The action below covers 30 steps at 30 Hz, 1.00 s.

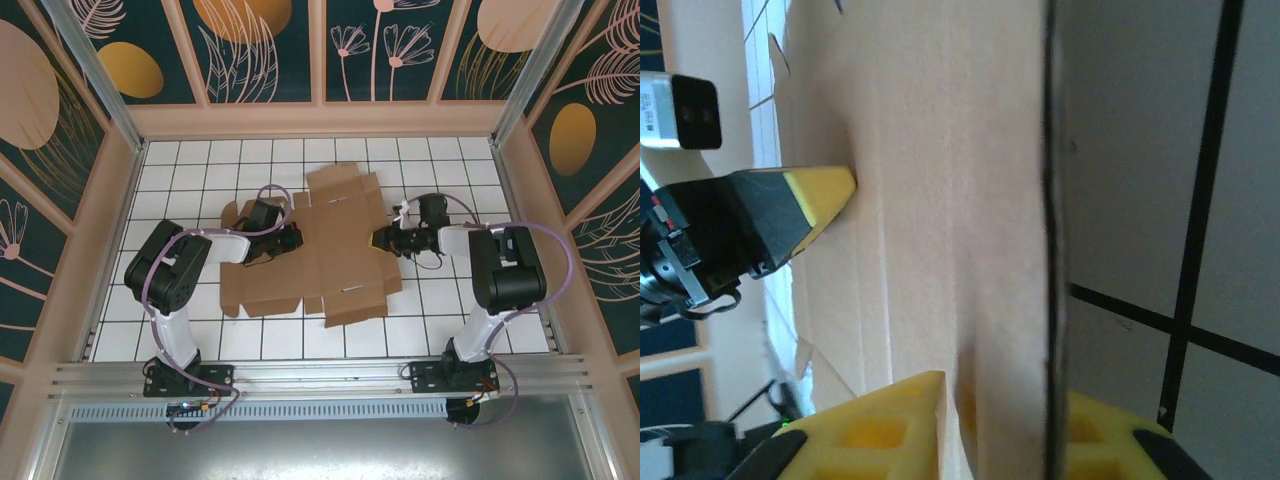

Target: Fold the paper box

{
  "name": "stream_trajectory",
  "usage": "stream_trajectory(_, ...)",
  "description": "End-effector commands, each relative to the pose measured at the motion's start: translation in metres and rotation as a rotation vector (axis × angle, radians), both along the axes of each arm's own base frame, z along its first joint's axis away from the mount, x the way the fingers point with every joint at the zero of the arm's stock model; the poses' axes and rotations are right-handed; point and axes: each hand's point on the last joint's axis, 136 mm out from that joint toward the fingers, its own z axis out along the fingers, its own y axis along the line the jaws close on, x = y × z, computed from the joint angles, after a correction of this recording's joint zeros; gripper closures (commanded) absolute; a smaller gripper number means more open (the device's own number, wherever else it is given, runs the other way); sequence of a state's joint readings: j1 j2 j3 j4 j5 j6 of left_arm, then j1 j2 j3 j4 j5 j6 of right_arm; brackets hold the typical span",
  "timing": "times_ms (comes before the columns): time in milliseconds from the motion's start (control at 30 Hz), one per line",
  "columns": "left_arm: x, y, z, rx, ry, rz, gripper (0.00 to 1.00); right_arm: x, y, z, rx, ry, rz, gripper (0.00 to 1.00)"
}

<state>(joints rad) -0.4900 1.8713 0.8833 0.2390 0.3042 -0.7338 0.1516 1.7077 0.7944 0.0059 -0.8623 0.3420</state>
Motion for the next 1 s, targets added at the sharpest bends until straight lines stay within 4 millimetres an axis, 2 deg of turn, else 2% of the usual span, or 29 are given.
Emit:
stream_trajectory(0,-0.029,0.008,-0.011,0.02,0.107,-0.003,0.94,0.012,-0.023,0.012,-0.153,-0.053,-0.079,0.91)
stream_trajectory(133,-0.035,0.006,0.007,-0.026,0.106,0.001,0.88,0.013,-0.034,0.019,-0.237,-0.073,-0.1,0.97)
stream_trajectory(267,-0.04,0.019,0.022,0.002,0.067,0.029,0.84,0.013,-0.044,0.027,-0.3,-0.099,-0.13,1.0)
stream_trajectory(367,-0.043,0.027,0.009,0.054,0.079,0.046,0.83,0.018,-0.053,0.037,-0.359,-0.123,-0.155,1.0)
stream_trajectory(433,-0.044,0.026,-0.007,0.067,0.121,0.043,0.85,0.02,-0.059,0.044,-0.414,-0.128,-0.159,1.0)
stream_trajectory(533,-0.045,0.019,-0.018,0.032,0.147,0.039,0.88,0.023,-0.058,0.057,-0.476,-0.143,-0.131,0.98)
stream_trajectory(633,-0.047,0.012,-0.024,0.008,0.16,0.027,0.9,0.024,-0.051,0.071,-0.515,-0.153,-0.088,0.96)
stream_trajectory(733,-0.05,0.001,-0.026,-0.016,0.168,-0.001,0.92,0.021,-0.032,0.083,-0.499,-0.151,-0.034,0.9)
stream_trajectory(967,-0.057,-0.009,-0.031,-0.024,0.178,-0.027,0.94,0.012,0.023,0.099,-0.511,-0.166,0.068,0.61)
